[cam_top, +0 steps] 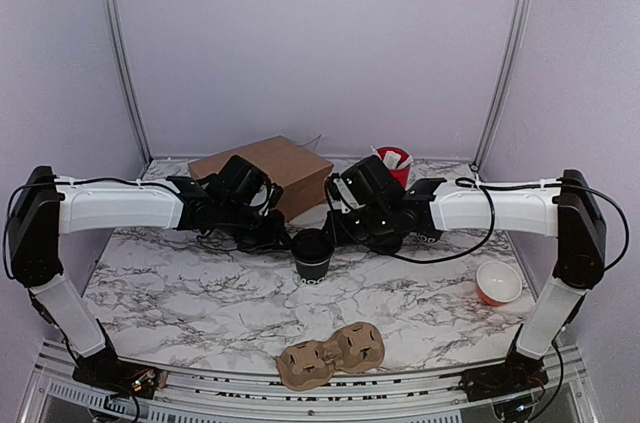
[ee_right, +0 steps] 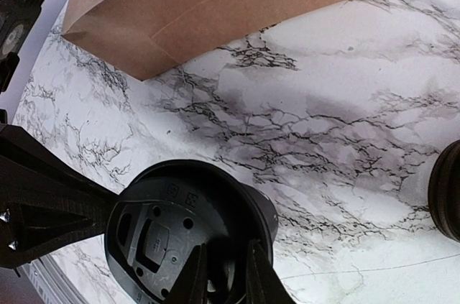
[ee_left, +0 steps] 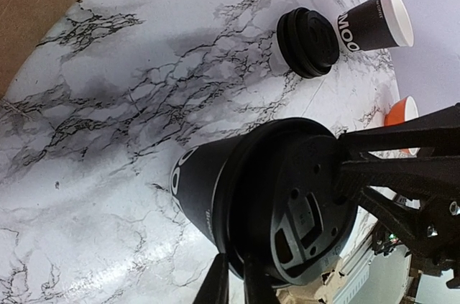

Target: Pack the takeout coffee

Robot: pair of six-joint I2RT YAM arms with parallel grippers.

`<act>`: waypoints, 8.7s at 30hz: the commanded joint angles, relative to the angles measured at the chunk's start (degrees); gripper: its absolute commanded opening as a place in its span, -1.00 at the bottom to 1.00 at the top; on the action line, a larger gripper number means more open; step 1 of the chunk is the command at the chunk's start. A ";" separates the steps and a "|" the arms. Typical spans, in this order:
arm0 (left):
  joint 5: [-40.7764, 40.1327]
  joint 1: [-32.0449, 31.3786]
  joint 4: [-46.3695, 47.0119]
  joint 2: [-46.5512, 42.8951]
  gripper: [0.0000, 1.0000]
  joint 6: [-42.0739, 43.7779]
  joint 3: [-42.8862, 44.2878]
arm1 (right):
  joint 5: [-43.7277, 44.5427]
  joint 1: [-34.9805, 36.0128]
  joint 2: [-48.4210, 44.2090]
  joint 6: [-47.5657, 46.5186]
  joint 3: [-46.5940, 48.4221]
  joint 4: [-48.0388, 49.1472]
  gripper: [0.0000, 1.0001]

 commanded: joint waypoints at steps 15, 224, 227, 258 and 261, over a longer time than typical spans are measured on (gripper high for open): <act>1.20 -2.78 -5.65 5.92 -1.00 4.94 -1.05 | -1.87 1.68 0.01 2.19 -4.39 0.04 -0.64; -1.71 -2.87 -5.31 3.77 -0.15 5.74 12.65 | -24.14 -10.75 -14.69 14.63 -21.78 38.53 -1.00; -0.34 -2.47 -3.33 3.61 -0.08 5.02 11.00 | -25.48 -10.79 -13.86 15.67 -22.30 41.10 -1.00; 1.14 -2.02 -0.58 8.73 -0.26 2.41 9.44 | -29.91 -12.75 -7.84 20.76 -22.16 38.63 -1.00; 0.97 -2.10 -0.88 8.95 -0.27 2.42 9.62 | -29.23 -13.16 -5.98 21.35 -23.22 35.44 -1.00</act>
